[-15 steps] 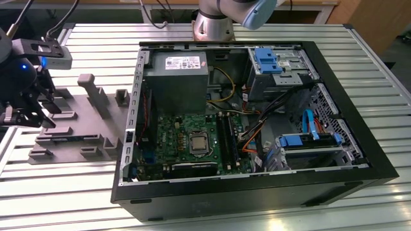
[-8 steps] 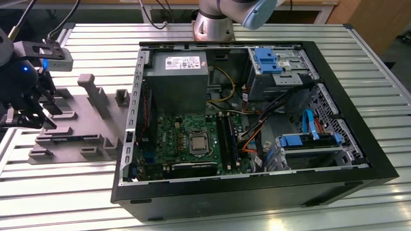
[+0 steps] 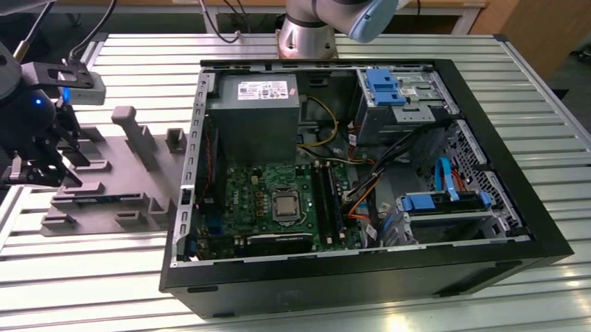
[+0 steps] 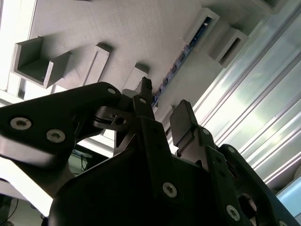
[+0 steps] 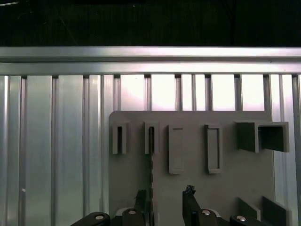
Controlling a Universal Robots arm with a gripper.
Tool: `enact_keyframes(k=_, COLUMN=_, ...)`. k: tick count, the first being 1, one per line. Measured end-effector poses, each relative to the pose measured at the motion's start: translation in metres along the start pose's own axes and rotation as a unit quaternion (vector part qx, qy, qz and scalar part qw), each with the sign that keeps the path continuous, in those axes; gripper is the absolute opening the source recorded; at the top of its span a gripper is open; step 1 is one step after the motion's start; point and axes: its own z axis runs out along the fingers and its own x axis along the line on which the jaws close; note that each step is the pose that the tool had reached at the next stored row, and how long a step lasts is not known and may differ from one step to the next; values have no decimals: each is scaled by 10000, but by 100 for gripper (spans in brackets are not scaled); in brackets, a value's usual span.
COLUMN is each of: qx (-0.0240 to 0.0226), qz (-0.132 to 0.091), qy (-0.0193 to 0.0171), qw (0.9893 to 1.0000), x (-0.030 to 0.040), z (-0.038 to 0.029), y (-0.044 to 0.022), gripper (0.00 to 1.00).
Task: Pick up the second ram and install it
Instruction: 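Pick up the second ram and move it above second insertion slot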
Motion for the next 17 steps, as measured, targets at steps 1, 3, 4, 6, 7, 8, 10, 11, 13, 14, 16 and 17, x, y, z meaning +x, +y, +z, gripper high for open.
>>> enact_keyframes(k=1, qx=-1, qz=0, qy=0, qw=10000, x=1, z=9, y=0, gripper=43)
enact_keyframes(k=3, qx=-1, qz=0, qy=0, qw=10000, x=1, z=18, y=1, gripper=43)
enact_keyframes(k=4, qx=-1, qz=0, qy=1, qw=10000, x=1, z=18, y=0, gripper=43)
enact_keyframes(k=6, qx=-1, qz=0, qy=1, qw=10000, x=1, z=19, y=1, gripper=43)
enact_keyframes(k=7, qx=-1, qz=0, qy=0, qw=10000, x=1, z=19, y=0, gripper=43)
enact_keyframes(k=8, qx=0, qz=0, qy=0, qw=10000, x=1, z=20, y=0, gripper=43)
enact_keyframes(k=10, qx=-1, qz=0, qy=0, qw=10000, x=1, z=20, y=1, gripper=43)
enact_keyframes(k=11, qx=0, qz=0, qy=0, qw=10000, x=1, z=20, y=1, gripper=43)
enact_keyframes(k=13, qx=0, qz=0, qy=0, qw=10000, x=1, z=20, y=1, gripper=43)
enact_keyframes(k=14, qx=0, qz=0, qy=0, qw=10000, x=1, z=21, y=1, gripper=43)
enact_keyframes(k=16, qx=2, qz=0, qy=-2, qw=10000, x=2, z=35, y=0, gripper=43)
enact_keyframes(k=17, qx=0, qz=0, qy=-1, qw=10000, x=2, z=47, y=0, gripper=43)
